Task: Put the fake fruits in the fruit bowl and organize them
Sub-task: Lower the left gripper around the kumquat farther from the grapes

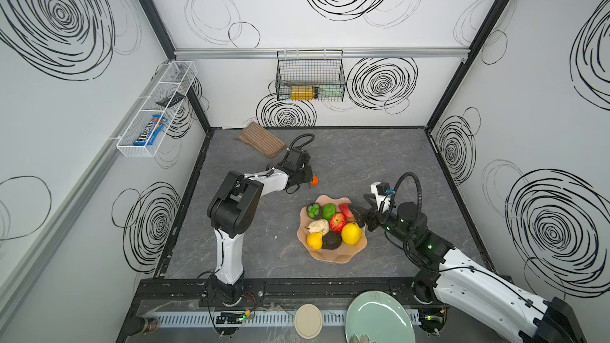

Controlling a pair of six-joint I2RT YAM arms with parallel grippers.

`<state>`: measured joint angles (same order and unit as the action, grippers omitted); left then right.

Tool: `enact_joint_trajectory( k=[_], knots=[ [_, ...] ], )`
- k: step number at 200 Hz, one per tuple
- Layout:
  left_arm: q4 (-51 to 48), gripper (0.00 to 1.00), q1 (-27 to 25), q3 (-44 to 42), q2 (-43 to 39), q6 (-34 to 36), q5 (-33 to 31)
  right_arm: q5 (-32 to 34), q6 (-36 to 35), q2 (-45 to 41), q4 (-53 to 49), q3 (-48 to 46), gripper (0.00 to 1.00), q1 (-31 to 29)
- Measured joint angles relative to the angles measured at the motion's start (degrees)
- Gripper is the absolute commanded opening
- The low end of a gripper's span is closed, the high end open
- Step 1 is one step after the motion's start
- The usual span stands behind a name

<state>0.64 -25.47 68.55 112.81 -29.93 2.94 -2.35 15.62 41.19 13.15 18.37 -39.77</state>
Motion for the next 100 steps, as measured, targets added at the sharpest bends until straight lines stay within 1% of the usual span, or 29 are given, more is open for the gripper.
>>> enact_joint_trajectory(
  k=[4, 6, 9, 52, 100],
  knots=[
    [0.0, 0.04, 0.0, -0.4, -0.7, 0.1, 0.0, 0.0, 0.0, 0.0, 0.0, 0.0, 0.83, 0.0],
    [0.0, 0.01, 0.0, -0.6, -1.0, 0.1, 0.0, 0.1, 0.0, 0.0, 0.0, 0.0, 0.83, 0.0],
    [-0.1, 0.00, 0.0, -0.8, -1.5, 0.2, 0.0, 0.1, 0.0, -0.1, 0.0, 0.0, 0.83, 0.0],
    [-0.2, 0.00, -0.9, -1.5, -8.4, 1.9, -1.7, 0.5, 0.0, -1.2, 0.0, -0.2, 0.83, 0.1],
    [-2.1, 0.00, -3.7, -2.6, -15.0, 5.3, -5.5, 1.2, -0.1, -2.3, 0.1, -0.7, 0.83, 0.3]
  ],
)
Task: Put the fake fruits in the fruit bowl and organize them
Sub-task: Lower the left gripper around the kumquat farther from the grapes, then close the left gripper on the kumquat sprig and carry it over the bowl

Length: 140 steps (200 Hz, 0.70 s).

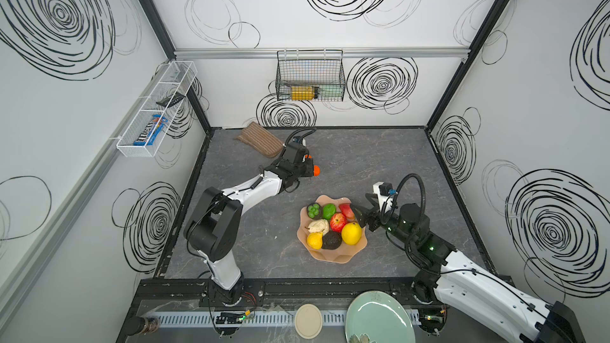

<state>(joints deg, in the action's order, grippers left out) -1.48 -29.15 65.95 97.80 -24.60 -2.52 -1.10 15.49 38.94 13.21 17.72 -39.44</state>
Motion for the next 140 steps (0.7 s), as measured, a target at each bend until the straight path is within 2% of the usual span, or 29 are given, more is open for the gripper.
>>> enact_joint_trajectory(
  k=[47, 76, 112, 140],
  knots=[
    [-4.8, 0.00, -4.8, -2.7, -9.9, 4.6, -6.1, 1.7, -0.4, -2.4, 0.0, -0.7, 0.83, 0.0],
    [-8.3, 0.00, -10.4, -2.8, -15.4, 9.3, -11.8, 4.1, -0.5, -4.8, -0.1, -2.3, 0.83, 0.1],
    [-13.6, 0.00, -19.1, -2.8, -16.9, 15.2, -19.8, 8.1, -0.4, -8.5, -0.1, -3.5, 0.83, 0.3],
    [-17.4, 0.00, -23.3, -2.8, -16.9, 20.3, -24.1, 11.6, 0.0, -13.1, -0.7, -5.0, 0.83, 0.4]
  ],
)
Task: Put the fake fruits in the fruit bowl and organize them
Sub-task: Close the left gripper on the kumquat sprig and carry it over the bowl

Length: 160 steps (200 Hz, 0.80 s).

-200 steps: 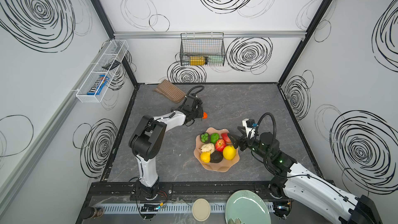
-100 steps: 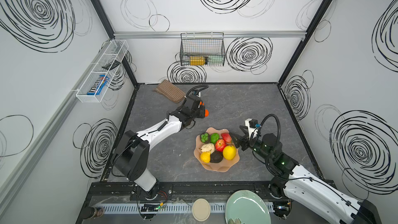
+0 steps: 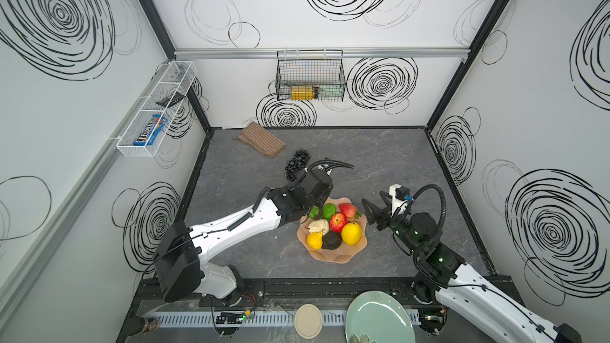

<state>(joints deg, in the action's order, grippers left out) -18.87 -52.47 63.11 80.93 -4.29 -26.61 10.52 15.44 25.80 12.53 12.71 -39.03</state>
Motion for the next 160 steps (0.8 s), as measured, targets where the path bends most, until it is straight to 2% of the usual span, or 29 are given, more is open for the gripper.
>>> enact_joint_trajectory(
  k=[84, 128, 160],
  knots=[
    [-8.2, 0.00, -10.1, 3.2, 3.2, 18.3, -9.6, 9.3, 2.4, -15.3, -5.7, -3.4, 0.82, 0.7],
    [-9.8, 0.00, -14.7, 3.5, 7.5, 23.3, -14.3, 13.5, 2.5, -22.1, -10.1, -3.1, 0.82, 0.8],
    [-11.0, 0.00, -15.8, 5.4, 11.0, 24.9, -16.7, 16.8, 2.4, -24.4, -13.4, -0.6, 0.82, 0.8]
  ],
)
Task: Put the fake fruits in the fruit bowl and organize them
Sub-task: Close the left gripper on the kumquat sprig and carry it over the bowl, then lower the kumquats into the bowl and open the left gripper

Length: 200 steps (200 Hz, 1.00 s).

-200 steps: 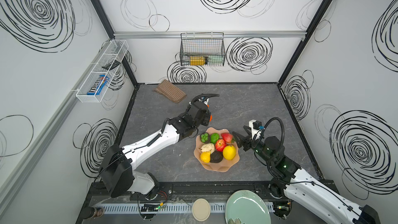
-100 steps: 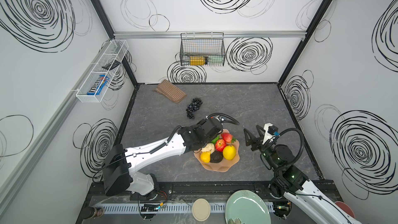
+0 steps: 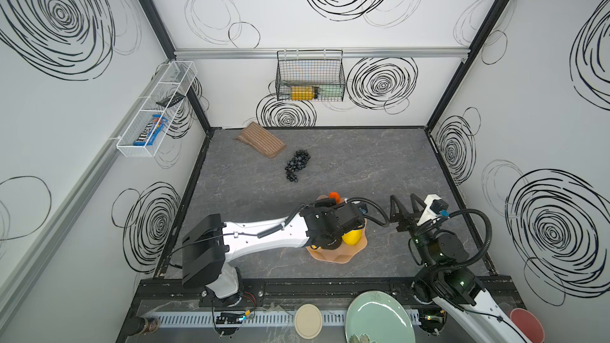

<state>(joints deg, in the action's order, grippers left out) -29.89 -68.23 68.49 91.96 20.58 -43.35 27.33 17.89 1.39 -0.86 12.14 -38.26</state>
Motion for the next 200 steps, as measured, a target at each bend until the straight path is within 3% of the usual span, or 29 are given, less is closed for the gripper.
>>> enact_joint_trajectory(
  k=[53, 165, 200],
  knots=[
    [-1.6, 0.00, 0.0, 2.9, 5.5, 0.5, -2.9, 3.2, -0.6, -0.4, -1.6, 2.4, 0.83, 0.0],
    [-5.3, 0.00, -0.3, 6.8, 13.2, 0.8, -5.0, 3.5, -0.6, -0.4, -3.1, 2.8, 0.84, 0.0],
    [-6.9, 0.11, -0.4, 8.1, 14.1, -0.2, -3.3, 3.5, -0.5, -0.4, -3.2, 2.8, 0.84, 0.0]
  ],
)
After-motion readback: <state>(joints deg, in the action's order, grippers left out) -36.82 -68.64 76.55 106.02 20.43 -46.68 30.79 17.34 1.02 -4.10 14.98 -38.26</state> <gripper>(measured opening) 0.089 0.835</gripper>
